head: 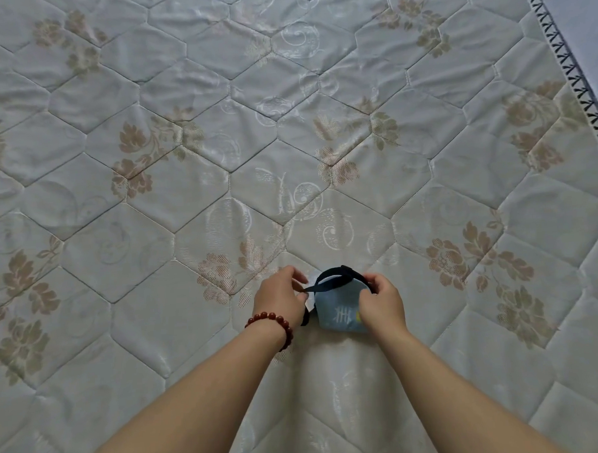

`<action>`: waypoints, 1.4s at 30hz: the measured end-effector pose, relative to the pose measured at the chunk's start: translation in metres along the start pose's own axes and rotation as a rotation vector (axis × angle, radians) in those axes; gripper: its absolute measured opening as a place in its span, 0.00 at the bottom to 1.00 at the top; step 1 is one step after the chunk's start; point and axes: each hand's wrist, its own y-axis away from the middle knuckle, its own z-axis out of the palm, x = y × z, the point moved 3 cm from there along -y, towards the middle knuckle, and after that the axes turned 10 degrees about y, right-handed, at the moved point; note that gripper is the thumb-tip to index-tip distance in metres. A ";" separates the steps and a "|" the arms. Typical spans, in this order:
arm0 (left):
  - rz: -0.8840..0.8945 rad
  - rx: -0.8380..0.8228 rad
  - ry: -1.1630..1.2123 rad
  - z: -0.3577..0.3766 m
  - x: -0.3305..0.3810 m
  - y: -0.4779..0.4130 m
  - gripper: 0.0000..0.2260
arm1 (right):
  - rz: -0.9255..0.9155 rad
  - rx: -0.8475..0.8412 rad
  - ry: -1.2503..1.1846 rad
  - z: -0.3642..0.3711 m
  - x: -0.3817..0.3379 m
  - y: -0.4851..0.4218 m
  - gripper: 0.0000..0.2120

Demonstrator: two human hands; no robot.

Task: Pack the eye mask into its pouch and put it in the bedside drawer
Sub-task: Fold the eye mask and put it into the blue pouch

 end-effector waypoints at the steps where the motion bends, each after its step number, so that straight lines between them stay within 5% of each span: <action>1: 0.002 0.025 0.002 -0.001 0.000 0.000 0.05 | 0.014 0.000 -0.002 0.000 0.001 0.000 0.13; 4: -0.005 0.048 -0.020 0.000 -0.001 -0.001 0.03 | 0.021 -0.006 -0.010 0.002 0.002 0.002 0.12; 11: -0.072 -0.209 -0.101 0.013 -0.004 0.006 0.12 | 0.050 0.032 -0.045 0.002 0.001 0.004 0.12; 22: -0.136 -0.434 -0.222 0.017 -0.010 0.011 0.12 | 0.081 0.035 -0.063 0.002 0.001 0.005 0.12; 28: -0.141 -0.247 -0.181 0.010 -0.010 0.008 0.07 | 0.072 0.061 -0.008 0.001 0.005 0.005 0.12; 35: -0.135 0.014 0.200 0.001 -0.002 0.005 0.04 | 0.038 0.009 0.033 0.007 0.005 0.006 0.12; 42: -0.054 0.047 0.193 0.002 0.002 0.003 0.10 | -0.020 -0.068 -0.047 0.018 -0.002 0.008 0.08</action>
